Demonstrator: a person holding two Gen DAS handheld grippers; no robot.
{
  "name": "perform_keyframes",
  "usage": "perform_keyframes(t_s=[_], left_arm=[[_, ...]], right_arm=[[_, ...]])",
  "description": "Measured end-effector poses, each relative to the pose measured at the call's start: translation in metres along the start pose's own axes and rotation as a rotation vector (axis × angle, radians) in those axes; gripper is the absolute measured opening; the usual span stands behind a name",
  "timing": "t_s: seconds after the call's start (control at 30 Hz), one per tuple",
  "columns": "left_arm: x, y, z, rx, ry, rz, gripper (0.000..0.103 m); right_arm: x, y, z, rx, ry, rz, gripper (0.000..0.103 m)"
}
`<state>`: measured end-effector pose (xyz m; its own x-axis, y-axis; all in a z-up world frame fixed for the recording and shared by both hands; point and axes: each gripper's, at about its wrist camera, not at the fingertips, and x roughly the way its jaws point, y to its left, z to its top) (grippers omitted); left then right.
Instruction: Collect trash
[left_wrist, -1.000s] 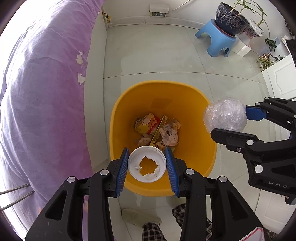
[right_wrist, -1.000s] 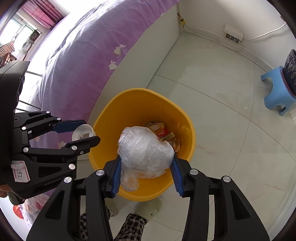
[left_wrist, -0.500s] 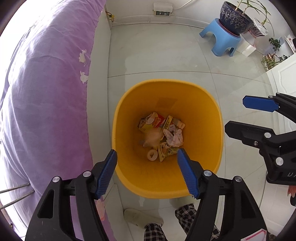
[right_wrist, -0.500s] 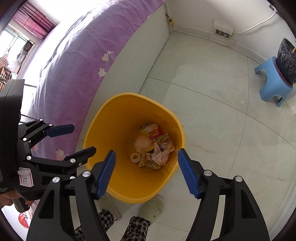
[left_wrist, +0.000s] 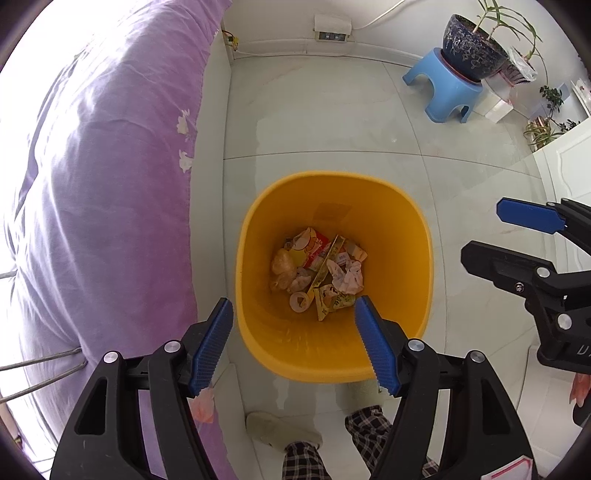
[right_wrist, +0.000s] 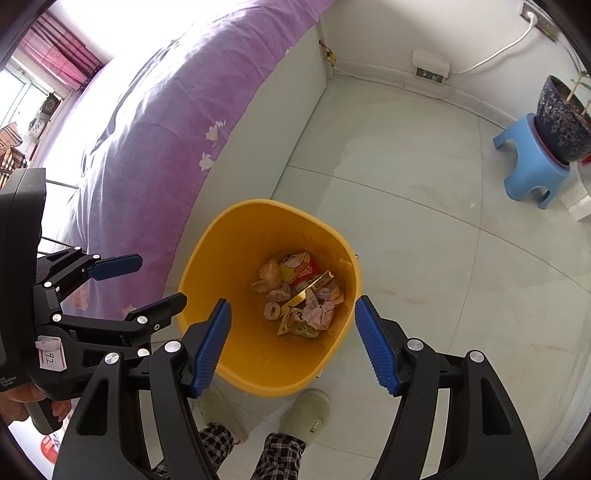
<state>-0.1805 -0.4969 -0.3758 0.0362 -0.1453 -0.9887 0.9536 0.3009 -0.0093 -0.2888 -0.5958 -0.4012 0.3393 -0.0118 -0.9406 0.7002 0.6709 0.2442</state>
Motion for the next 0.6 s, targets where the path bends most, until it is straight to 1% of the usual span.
perform_keyframes(t_s=[0.2,0.3,0.43,0.5,0.6], left_arm=[[-0.027,0.002,-0.002,-0.034,-0.019,0.01,0.075],[-0.046,0.002,-0.005,-0.055,-0.045,0.021,0.081],[-0.072,0.003,-0.011,-0.09,-0.08,0.024,0.083],[-0.086,0.003,-0.014,-0.104,-0.098,0.028,0.084],[-0.106,0.002,-0.019,-0.117,-0.127,0.024,0.085]], right_arm=[[-0.036,0.003,-0.007,0.073,-0.067,-0.082,0.07],[-0.056,0.006,-0.014,0.108,-0.098,-0.129,0.07],[-0.083,0.012,-0.022,0.126,-0.139,-0.183,0.07],[-0.095,0.014,-0.025,0.129,-0.155,-0.192,0.07],[-0.112,0.015,-0.031,0.135,-0.165,-0.174,0.07]])
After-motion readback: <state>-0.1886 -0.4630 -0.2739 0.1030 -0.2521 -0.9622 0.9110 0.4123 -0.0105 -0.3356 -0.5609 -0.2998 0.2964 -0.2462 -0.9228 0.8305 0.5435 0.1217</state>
